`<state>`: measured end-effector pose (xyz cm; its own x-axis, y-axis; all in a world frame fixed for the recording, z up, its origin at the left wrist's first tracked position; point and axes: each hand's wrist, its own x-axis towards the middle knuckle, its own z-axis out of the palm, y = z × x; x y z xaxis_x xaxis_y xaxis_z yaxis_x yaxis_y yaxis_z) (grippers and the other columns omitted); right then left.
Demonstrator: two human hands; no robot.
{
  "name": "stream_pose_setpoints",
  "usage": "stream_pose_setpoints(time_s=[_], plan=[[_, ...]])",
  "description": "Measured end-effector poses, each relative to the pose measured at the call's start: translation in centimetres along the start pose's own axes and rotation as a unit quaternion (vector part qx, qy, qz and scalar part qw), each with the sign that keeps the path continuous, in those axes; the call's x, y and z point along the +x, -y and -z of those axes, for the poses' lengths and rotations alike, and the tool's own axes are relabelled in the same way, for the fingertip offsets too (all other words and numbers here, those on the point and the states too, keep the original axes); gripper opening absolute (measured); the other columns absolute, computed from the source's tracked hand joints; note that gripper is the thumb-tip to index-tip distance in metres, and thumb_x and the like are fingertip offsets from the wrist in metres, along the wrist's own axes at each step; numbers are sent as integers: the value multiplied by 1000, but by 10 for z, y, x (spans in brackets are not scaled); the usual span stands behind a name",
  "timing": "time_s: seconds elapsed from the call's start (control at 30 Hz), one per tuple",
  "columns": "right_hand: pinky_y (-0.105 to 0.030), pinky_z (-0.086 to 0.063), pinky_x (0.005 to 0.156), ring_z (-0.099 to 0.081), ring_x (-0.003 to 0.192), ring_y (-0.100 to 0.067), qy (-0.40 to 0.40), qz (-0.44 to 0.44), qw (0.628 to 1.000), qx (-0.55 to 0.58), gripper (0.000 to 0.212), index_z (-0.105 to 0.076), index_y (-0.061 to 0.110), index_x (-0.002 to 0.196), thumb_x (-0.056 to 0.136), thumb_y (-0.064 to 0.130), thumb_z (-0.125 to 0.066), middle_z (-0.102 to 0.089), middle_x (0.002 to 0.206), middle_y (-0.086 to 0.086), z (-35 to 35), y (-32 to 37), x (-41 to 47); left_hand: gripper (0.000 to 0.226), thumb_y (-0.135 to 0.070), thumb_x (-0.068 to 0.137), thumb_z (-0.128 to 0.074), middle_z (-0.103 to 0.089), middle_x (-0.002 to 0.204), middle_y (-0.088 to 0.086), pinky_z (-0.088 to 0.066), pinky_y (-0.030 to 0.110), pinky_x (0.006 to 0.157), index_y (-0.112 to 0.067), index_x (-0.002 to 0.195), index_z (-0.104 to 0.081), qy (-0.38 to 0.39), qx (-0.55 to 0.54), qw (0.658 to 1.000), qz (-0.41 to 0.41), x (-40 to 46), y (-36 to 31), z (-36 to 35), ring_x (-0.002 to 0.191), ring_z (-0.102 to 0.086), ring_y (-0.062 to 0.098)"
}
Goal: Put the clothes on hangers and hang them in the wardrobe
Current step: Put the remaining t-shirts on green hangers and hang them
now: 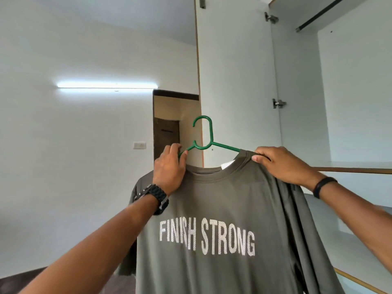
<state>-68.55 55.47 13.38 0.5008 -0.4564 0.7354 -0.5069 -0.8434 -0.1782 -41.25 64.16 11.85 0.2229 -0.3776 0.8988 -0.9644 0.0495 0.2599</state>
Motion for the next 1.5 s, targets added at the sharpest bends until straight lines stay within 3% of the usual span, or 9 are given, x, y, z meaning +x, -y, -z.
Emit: stream_pose_setpoints(time_s=[0.17,0.3,0.4,0.53,0.73,0.93,1.1,1.3,1.5], plan=[[-25,-38,61,-49,64,-13,-19,-31,999,-29,28,-50,27,70,98,29,-49,-52,62,6,-26,-81,9,28,-16,100,-35,-57,112,12,-46,48,83,-10,122,-51,64,14,998,-6,12,3,-106,99,-56,35],[-25,-39,61,-55,67,-20,31,-67,997,-16,24,-62,14,78,95,29,-54,-60,67,-2,-39,-145,24,25,-8,98,-39,-56,108,14,-46,47,79,-5,117,-54,96,-17,995,16,23,5,-183,95,-56,36],[-33,-49,73,-66,78,-26,92,-106,989,43,21,-68,13,83,90,32,-62,-70,78,-11,-27,-178,47,23,-5,97,-38,-55,107,13,-45,46,74,-7,115,-52,103,-36,993,40,32,-4,-223,93,-55,36],[-20,-54,70,-71,74,-15,100,-170,968,153,13,-67,15,95,85,23,-68,-75,82,-7,29,-200,81,35,1,91,-35,-53,100,10,-38,41,71,-14,120,-47,94,-34,995,28,68,-42,-260,90,-51,35],[-22,-56,73,-70,82,-20,98,-230,958,141,19,-64,15,104,85,13,-68,-74,94,-10,169,-219,158,34,1,89,-37,-54,95,13,-36,41,70,-12,119,-48,72,-93,993,-12,207,-134,-272,87,-51,37],[-25,-47,79,-63,82,-11,39,-247,968,13,12,-63,4,95,89,14,-64,-70,96,-11,326,-215,226,22,-9,97,-32,-54,99,14,-33,39,74,-11,114,-47,65,-193,977,-56,372,-256,-258,89,-52,37],[-30,-49,78,-64,79,-15,-61,-228,967,-96,9,-62,11,93,94,19,-59,-73,90,-9,409,-199,242,27,-10,96,-40,-42,124,18,-38,46,87,-9,121,-52,29,-247,966,-74,453,-350,-246,109,-44,38],[-32,-47,85,-64,89,-14,-191,-183,925,-272,11,-68,14,87,92,20,-59,-70,88,0,475,-217,235,25,-12,97,-39,-46,111,17,-40,44,78,-10,117,-53,17,-322,942,-96,488,-452,-274,99,-47,37],[-28,-47,84,-64,88,-13,-244,-193,892,-328,14,-72,12,85,91,18,-61,-71,87,-2,527,-267,233,26,-14,99,-35,-54,108,14,-42,38,74,-11,116,-55,30,-404,908,-109,498,-546,-340,96,-53,33]])
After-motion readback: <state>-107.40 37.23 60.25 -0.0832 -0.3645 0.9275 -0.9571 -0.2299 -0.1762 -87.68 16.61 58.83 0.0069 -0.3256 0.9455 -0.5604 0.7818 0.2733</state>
